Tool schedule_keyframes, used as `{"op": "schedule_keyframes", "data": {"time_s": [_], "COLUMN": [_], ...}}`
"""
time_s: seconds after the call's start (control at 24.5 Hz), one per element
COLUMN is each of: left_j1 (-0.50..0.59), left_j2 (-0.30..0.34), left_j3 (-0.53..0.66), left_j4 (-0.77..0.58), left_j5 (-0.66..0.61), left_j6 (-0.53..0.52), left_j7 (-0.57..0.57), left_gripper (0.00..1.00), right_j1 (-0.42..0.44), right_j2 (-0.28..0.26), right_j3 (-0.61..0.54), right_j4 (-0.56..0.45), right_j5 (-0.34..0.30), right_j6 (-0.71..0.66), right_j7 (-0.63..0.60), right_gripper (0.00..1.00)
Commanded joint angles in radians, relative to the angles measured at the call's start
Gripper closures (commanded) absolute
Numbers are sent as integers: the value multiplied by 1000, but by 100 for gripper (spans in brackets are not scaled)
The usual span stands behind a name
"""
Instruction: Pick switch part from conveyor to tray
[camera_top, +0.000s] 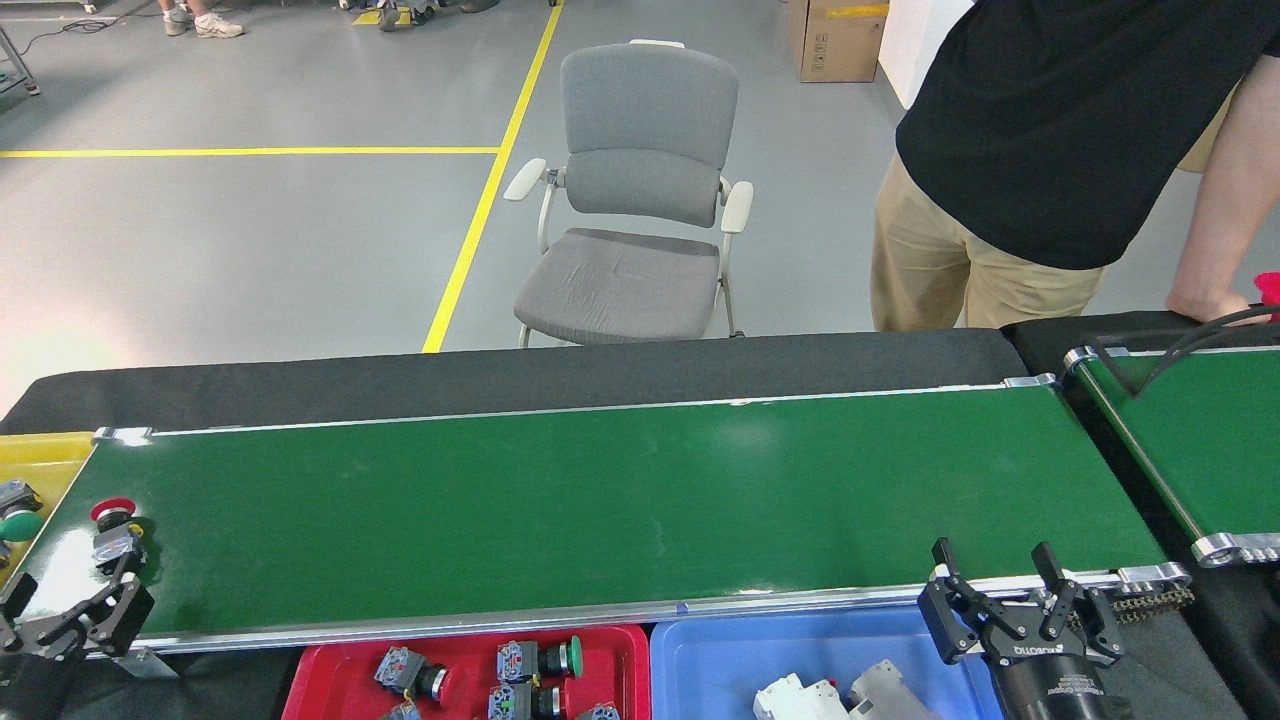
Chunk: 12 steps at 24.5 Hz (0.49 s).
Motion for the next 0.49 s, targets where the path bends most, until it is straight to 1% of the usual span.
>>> {"op": "schedule_keyframes", "data": {"time_s": [0.0, 0.16, 0.29, 0.33, 0.37, 0.45], "left_j1": [-45, -159, -258, -288, -304, -347], "left_j2": [23, 56, 76, 90, 95, 95], "left_j3": [-7, -20, -111, -158, -192, -255], "left_j4": [45, 223, 359, 427, 473, 575], "left_j5": [-1, -2, -2, -1, -1, 4], "left_j6": [24, 46, 113, 162, 190, 230], "left_j7": [11, 22, 95, 137, 168, 252], "left_gripper": [0, 0, 3, 9, 15, 37], "right_j1": [-8, -6, -14, -18, -20, -21], "right_j2": [4, -1, -4, -5, -4, -5], "right_j3": [-2, 0, 3, 3, 4, 33], "right_j4": [-15, -15, -15, -15, -15, -15], "right_j5": [-3, -3, -3, -3, -3, -3], "right_j6": [-6, -9, -9, -9, -10, -13], "right_j7": [-11, -11, -9, -9, -9, -8], "right_gripper": [2, 2, 2, 2, 2, 2]}}
